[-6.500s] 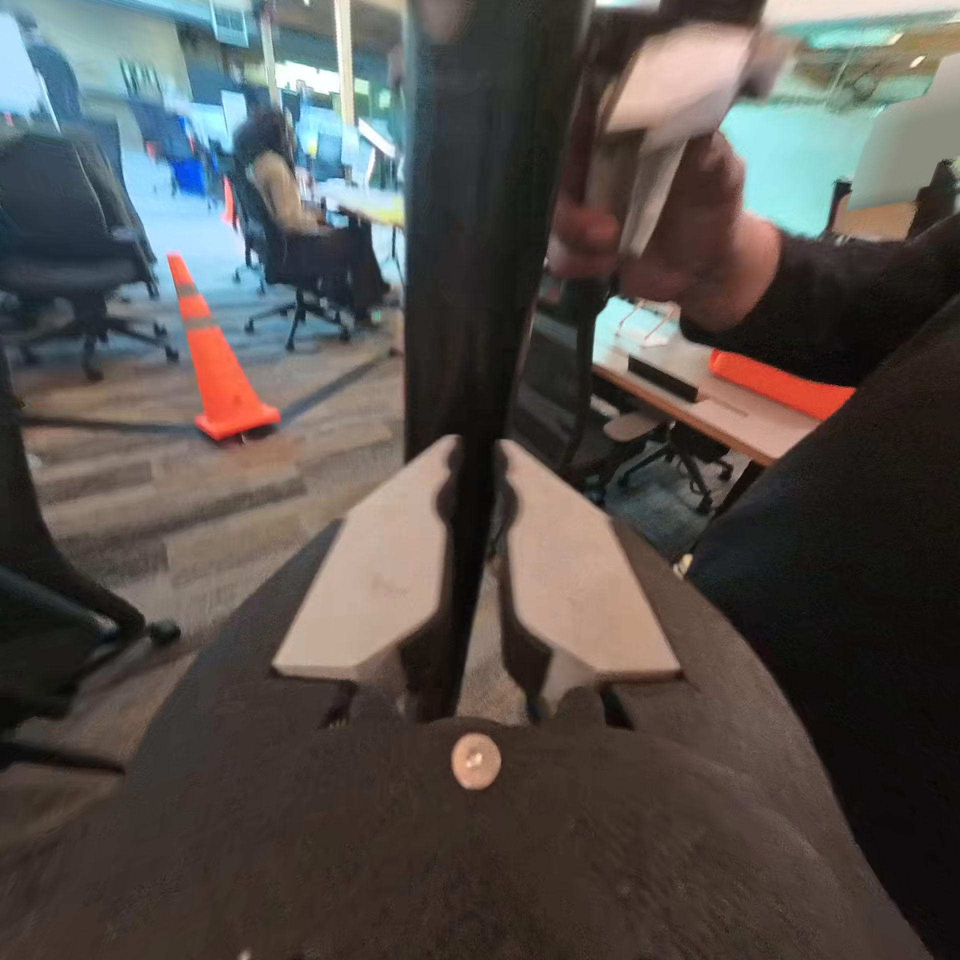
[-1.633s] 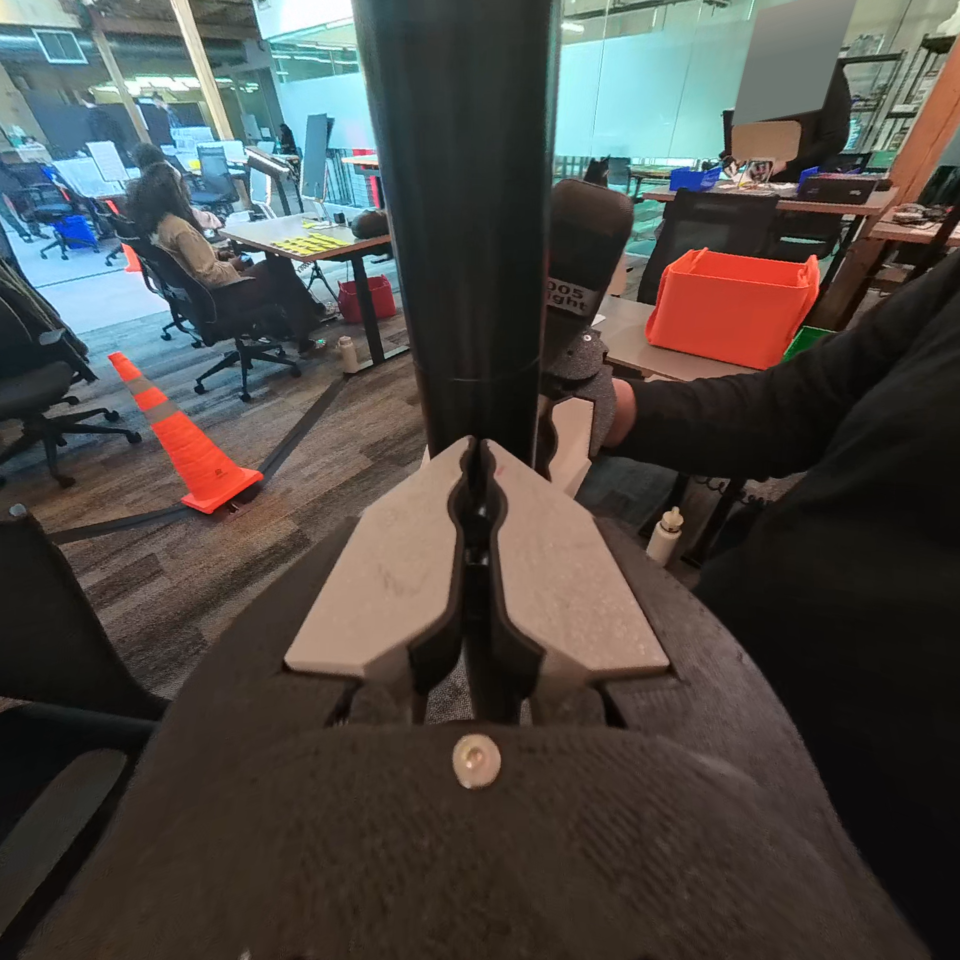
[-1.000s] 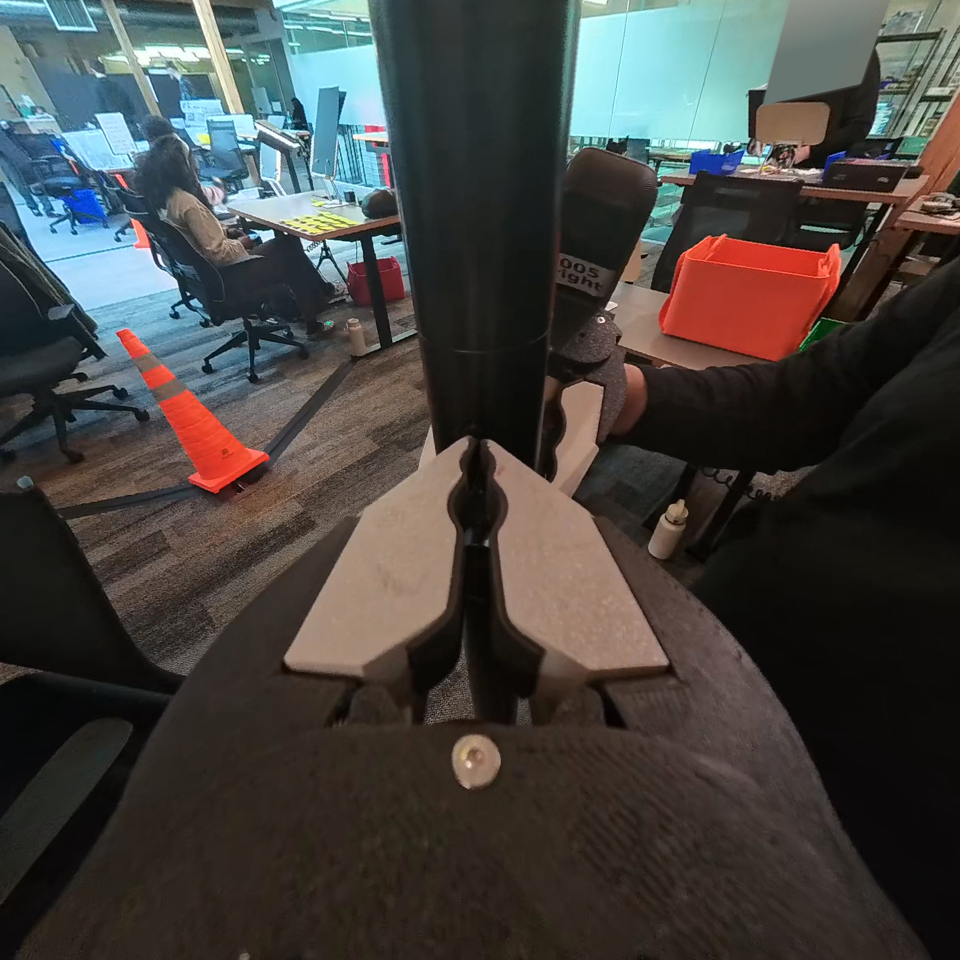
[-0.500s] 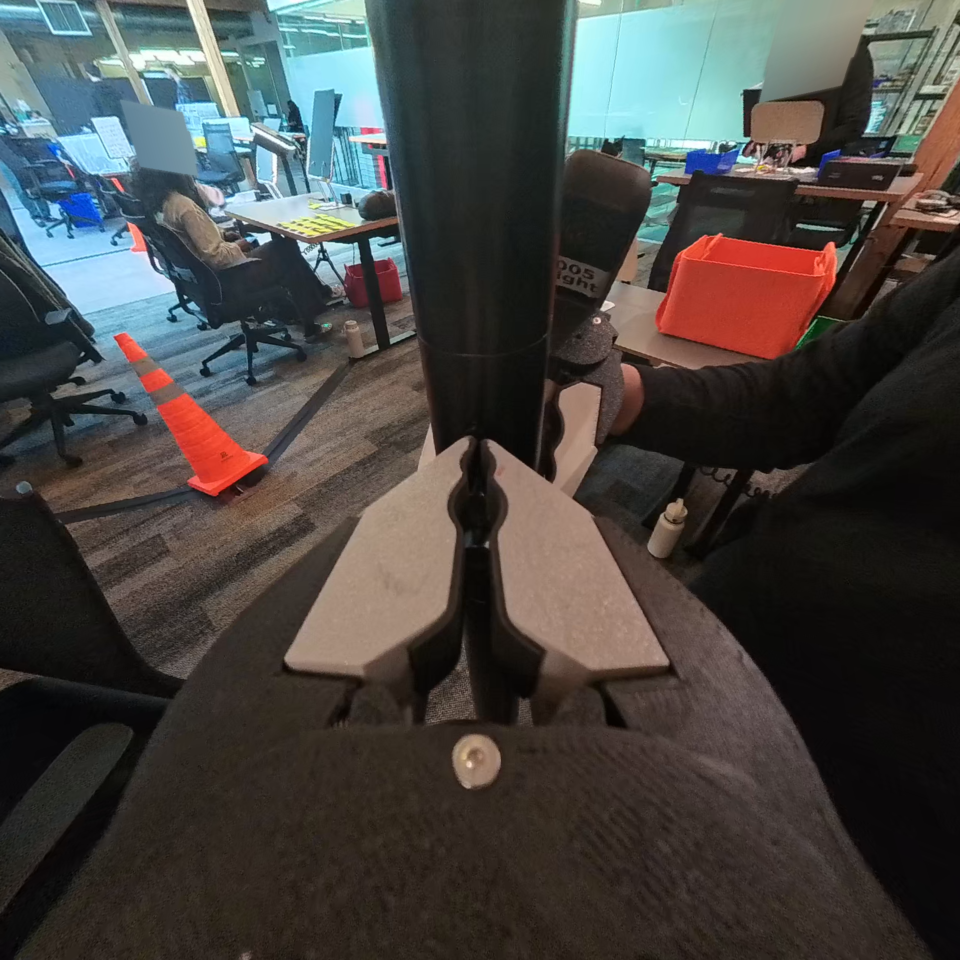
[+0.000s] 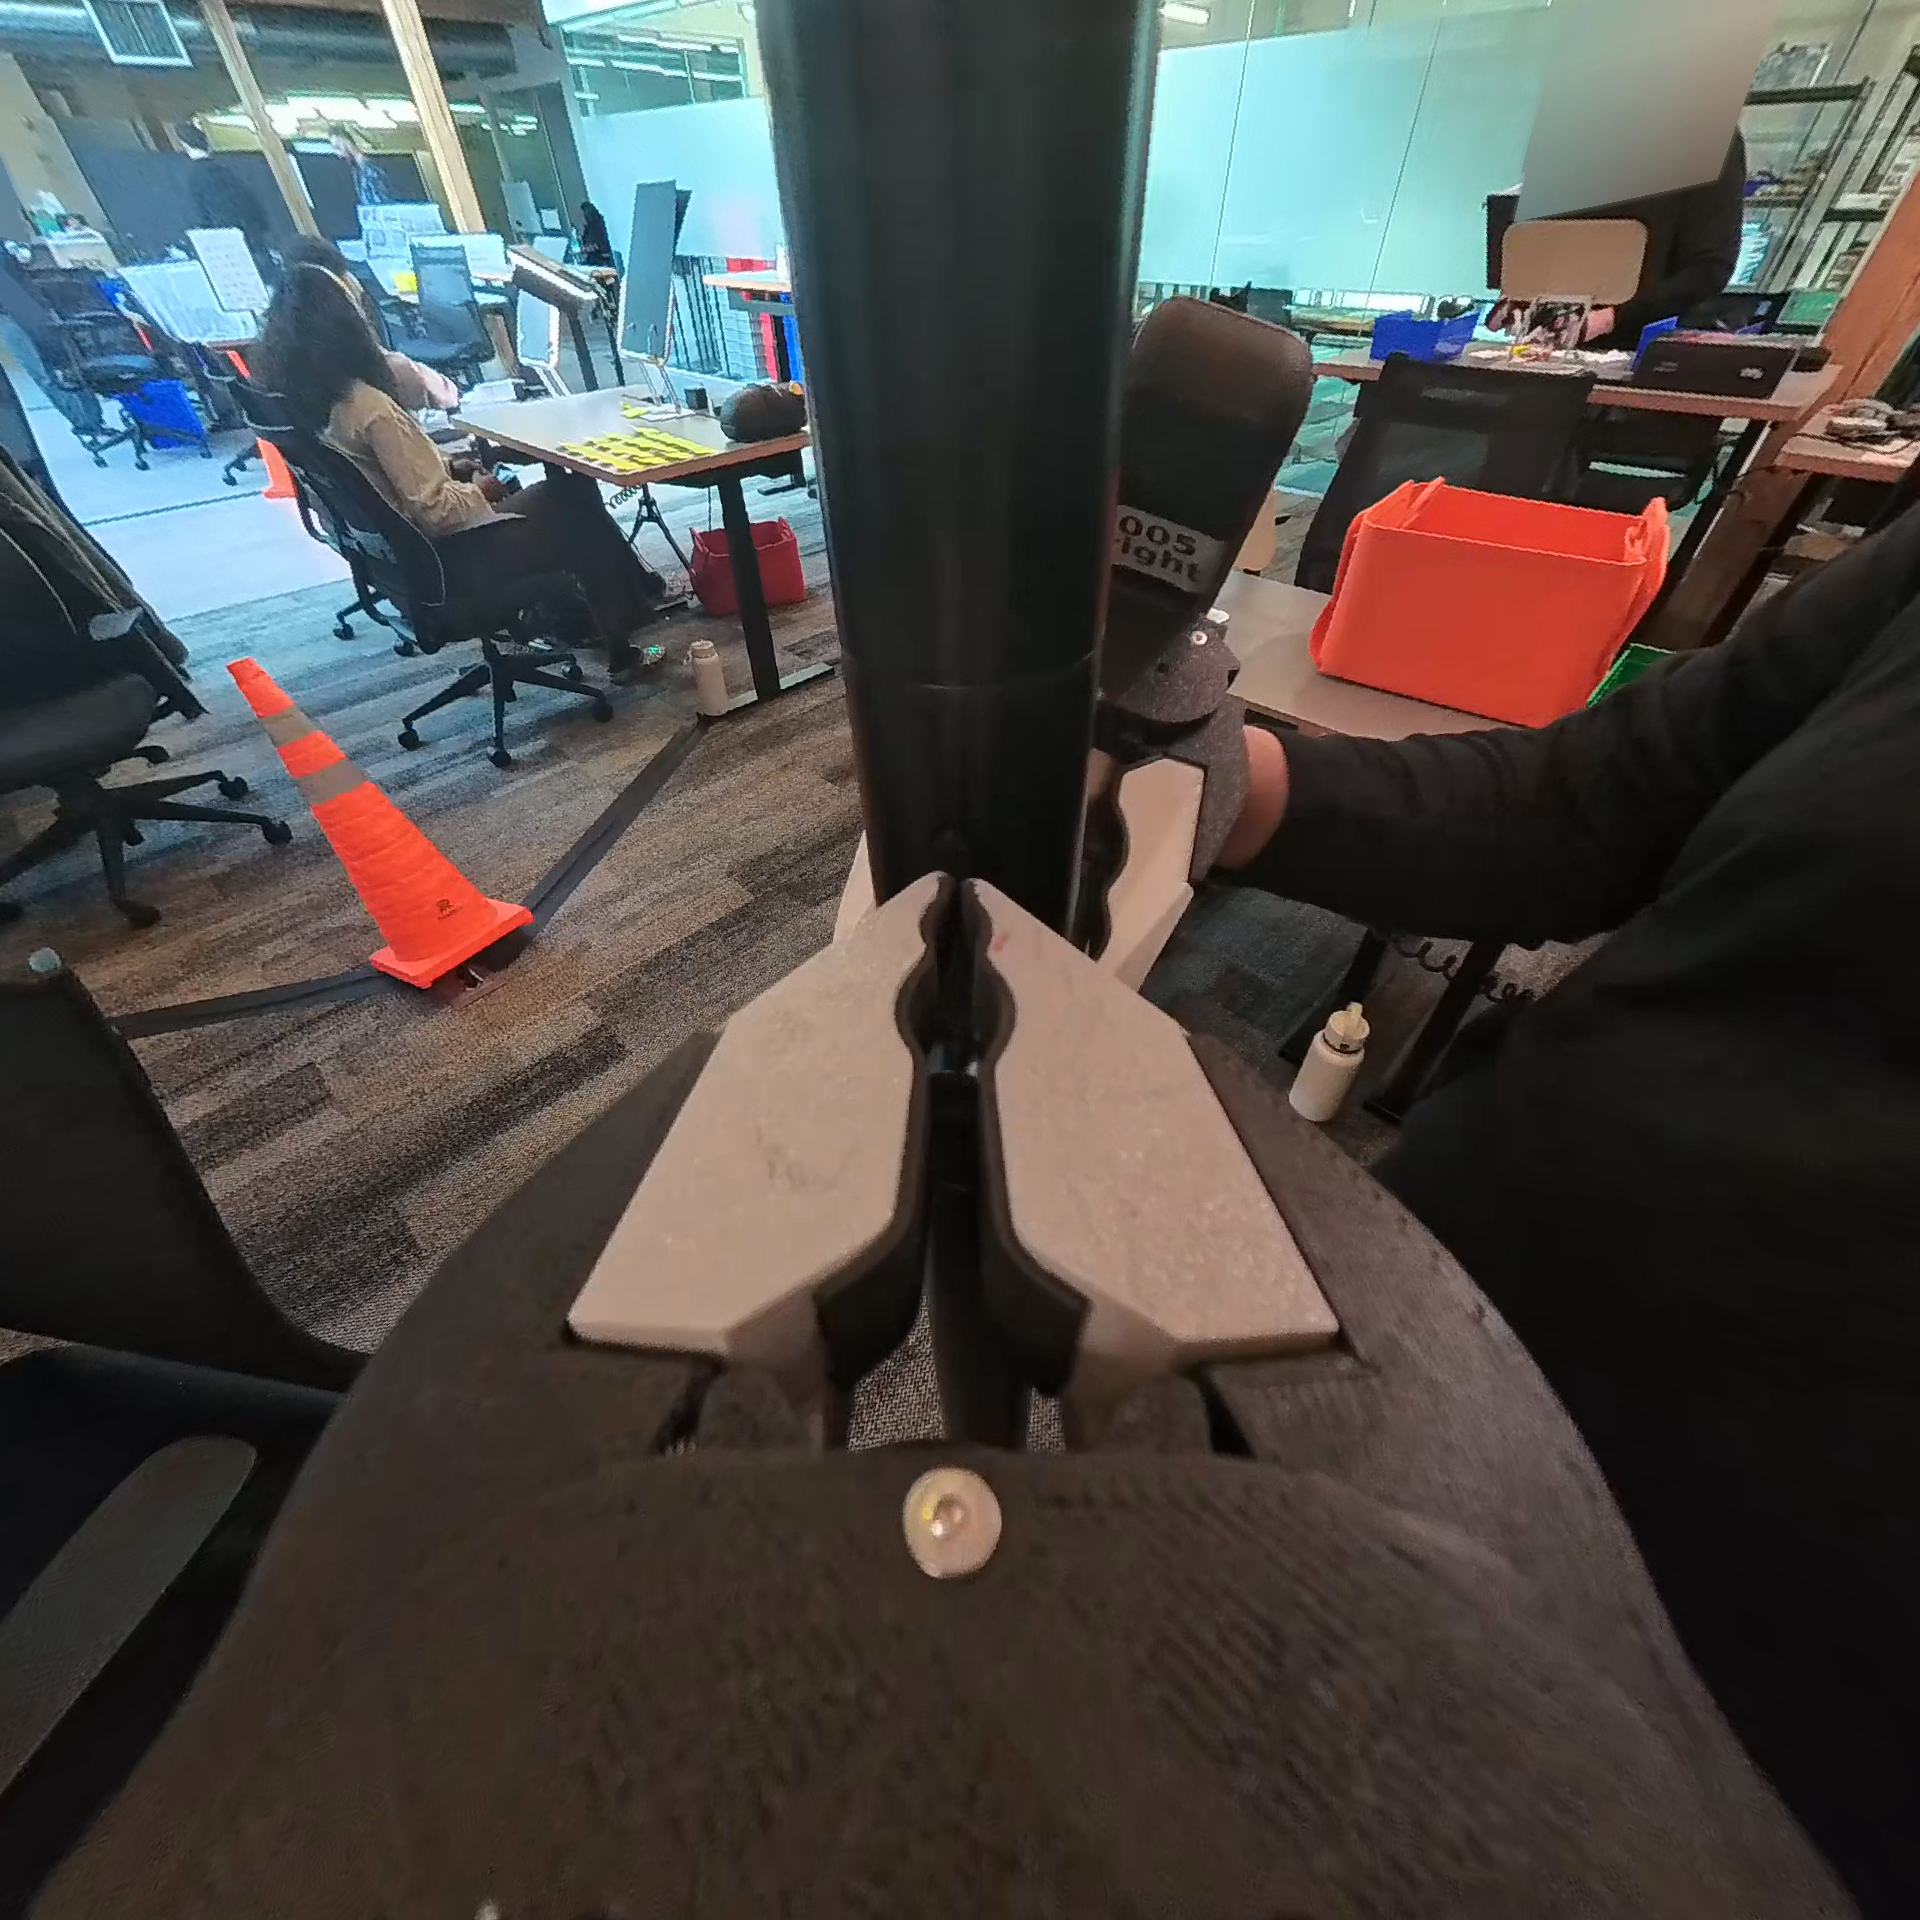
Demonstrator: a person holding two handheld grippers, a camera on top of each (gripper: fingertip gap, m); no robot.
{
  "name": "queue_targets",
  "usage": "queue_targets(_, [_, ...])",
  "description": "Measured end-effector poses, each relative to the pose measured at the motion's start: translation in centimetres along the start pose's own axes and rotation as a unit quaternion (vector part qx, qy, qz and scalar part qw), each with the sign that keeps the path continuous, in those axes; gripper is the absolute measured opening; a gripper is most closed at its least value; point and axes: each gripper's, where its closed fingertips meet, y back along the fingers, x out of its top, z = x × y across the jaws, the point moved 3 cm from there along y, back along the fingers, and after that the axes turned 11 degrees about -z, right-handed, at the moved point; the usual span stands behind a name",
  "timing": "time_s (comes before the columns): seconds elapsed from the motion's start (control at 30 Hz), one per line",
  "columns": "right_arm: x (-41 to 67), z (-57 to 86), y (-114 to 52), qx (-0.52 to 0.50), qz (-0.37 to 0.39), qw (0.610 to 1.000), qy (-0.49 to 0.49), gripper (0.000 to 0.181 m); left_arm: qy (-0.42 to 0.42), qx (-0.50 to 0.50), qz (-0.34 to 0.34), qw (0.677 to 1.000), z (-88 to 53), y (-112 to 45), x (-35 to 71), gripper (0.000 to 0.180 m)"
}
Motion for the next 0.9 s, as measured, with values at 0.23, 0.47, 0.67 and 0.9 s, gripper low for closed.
queue_targets(0.23, [-0.2,0.0,0.0,-0.005,-0.003,1.000,0.000,0.063,0.000,0.004,0.002,1.000,0.1,0.1,0.1,0.005])
queue_targets(0.47, [-0.1,0.0,0.0,-0.009,-0.006,1.000,0.002,0.064,0.008,0.134,0.127,0.983,-3.8,7.0,11.4,0.093])
queue_targets(0.67, [-0.2,0.0,-0.4,-0.018,-0.013,1.000,0.001,0.065,-0.054,0.223,0.340,0.912,-1.6,20.1,28.5,0.097])
queue_targets(0.9, [0.0,0.0,-0.5,-0.021,-0.025,0.999,0.004,0.065,-0.034,0.159,0.298,0.941,-0.5,26.6,39.2,0.117])
